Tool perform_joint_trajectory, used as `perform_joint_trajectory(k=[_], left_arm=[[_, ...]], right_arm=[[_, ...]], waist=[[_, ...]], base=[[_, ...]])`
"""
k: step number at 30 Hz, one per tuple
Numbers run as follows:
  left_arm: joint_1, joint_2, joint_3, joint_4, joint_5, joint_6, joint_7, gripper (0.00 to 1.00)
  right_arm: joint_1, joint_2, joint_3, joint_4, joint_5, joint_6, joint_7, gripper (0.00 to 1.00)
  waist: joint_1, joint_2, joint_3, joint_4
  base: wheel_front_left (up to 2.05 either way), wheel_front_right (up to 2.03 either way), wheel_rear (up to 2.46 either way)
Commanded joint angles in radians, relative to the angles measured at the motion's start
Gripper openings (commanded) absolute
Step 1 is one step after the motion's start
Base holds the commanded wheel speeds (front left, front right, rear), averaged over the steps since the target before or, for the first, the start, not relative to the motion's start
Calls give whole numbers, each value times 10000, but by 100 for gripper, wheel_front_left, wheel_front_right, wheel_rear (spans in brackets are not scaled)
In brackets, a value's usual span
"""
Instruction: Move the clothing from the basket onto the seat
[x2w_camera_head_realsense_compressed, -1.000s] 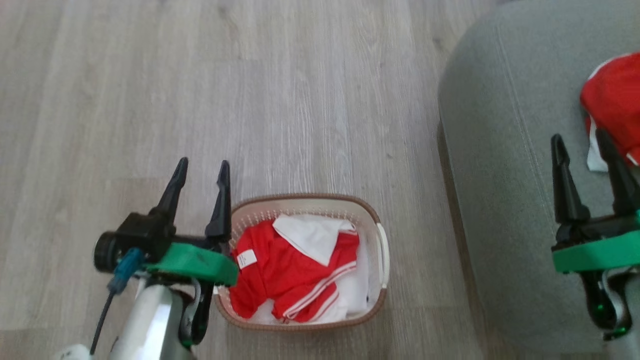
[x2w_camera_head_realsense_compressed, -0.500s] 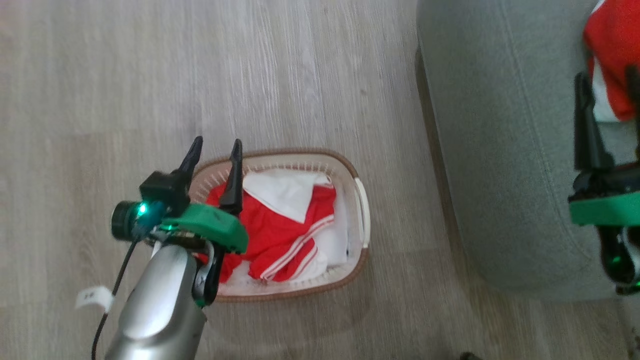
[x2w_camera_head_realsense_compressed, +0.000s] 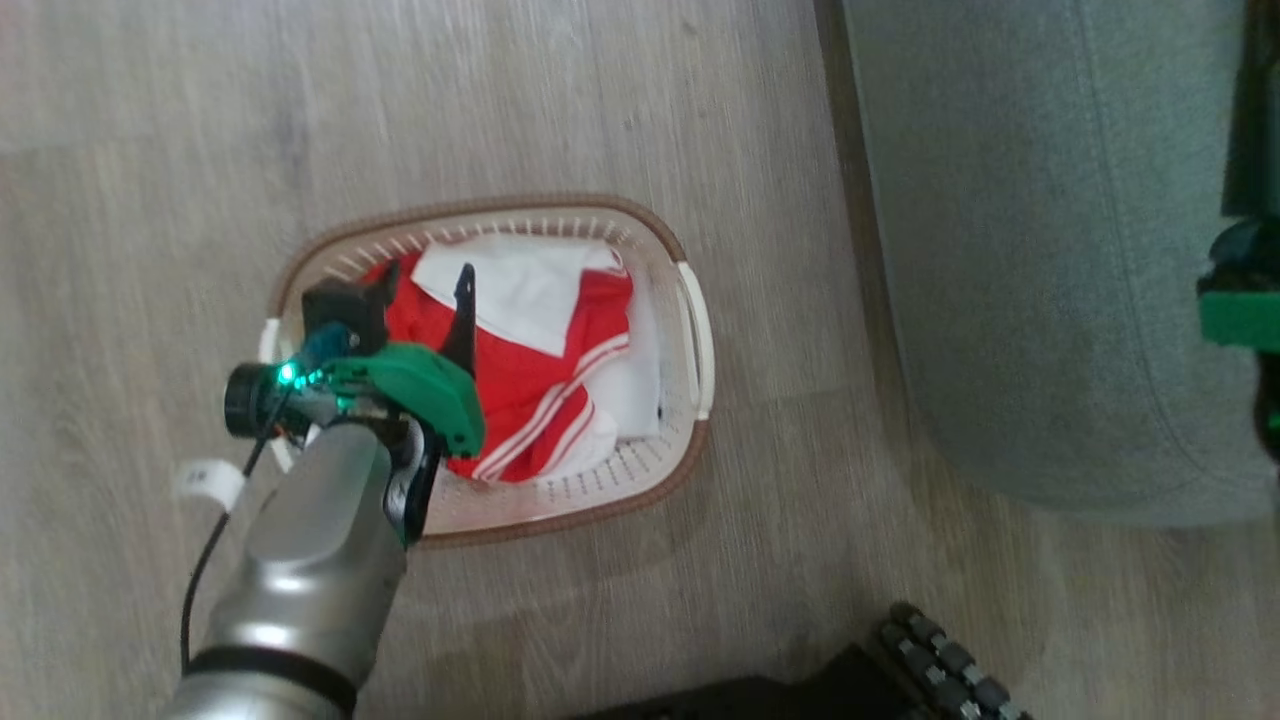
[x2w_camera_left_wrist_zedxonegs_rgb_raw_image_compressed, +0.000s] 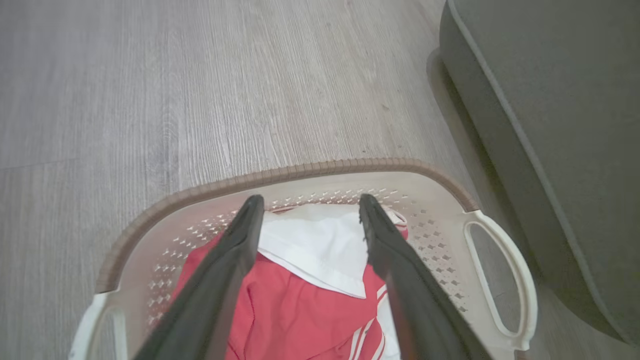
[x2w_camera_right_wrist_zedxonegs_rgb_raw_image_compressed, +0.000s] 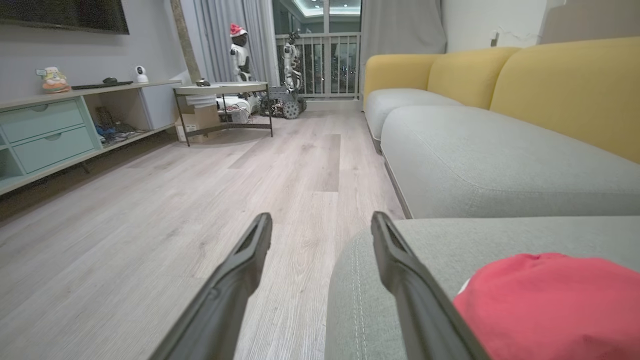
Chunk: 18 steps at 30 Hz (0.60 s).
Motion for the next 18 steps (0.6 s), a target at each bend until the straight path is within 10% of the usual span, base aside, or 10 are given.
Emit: perform_joint_trajectory(k=[1, 18], left_arm=[[-334, 84, 98, 97, -85, -17, -124, 100], [-2863, 87, -505, 3602, -838, 14, -102, 100]], right_arm=[[-142, -231, 41, -447, 93, -2, -63, 100], [-1514, -194, -15, -1019, 216, -2, -63, 100]], waist=[[-1, 0, 679, -314], [-1, 0, 3189, -1285]], base=[[0, 0, 0], [0, 0, 0]])
